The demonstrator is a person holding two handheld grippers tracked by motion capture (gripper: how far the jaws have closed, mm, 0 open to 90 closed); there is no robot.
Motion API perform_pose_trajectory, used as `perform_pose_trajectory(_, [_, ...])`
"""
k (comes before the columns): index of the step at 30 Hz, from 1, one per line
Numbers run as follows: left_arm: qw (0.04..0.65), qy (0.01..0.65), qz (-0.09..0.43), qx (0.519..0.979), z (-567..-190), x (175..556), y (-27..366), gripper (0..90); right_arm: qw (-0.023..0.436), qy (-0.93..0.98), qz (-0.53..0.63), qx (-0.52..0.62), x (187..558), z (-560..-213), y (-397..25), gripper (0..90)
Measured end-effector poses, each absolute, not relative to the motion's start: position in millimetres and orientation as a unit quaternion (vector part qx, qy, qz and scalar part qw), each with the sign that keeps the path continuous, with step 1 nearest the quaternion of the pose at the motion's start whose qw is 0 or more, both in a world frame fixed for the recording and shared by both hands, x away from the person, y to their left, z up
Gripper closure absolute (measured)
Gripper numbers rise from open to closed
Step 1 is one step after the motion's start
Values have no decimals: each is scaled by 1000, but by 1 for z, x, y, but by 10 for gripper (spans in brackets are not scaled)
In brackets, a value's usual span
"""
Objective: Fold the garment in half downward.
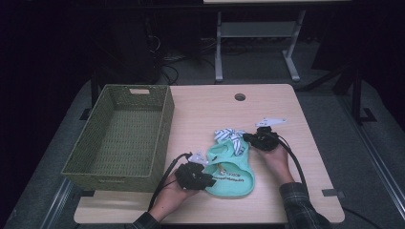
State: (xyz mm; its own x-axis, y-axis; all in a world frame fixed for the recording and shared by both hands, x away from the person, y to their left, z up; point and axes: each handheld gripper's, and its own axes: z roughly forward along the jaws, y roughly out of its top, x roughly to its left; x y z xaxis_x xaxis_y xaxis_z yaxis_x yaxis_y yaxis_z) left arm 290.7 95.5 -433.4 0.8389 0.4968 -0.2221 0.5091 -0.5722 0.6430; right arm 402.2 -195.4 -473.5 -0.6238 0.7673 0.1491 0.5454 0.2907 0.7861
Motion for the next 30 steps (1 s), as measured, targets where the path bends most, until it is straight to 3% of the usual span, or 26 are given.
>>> perform_pose_trajectory(8, [375,312,48,872,-416,327,95,726,132,789,434,414,397,-463,-204,777])
perform_pose_trajectory(15, [377,346,81,855,-417,369,85,634,127,793,429,413,398,-464,-206,737])
perform_pose_trajectory(23, [364,361,75,855,-436,402,68,546,118,798,417,418,399,-469,-202,682])
perform_pose_trajectory(27, [359,366,86,854,-445,414,64,762,116,799,416,417,398,-470,-200,671])
perform_pose_trajectory(30, [347,389,97,848,-452,425,70,816,117,801,415,416,398,-470,-200,668])
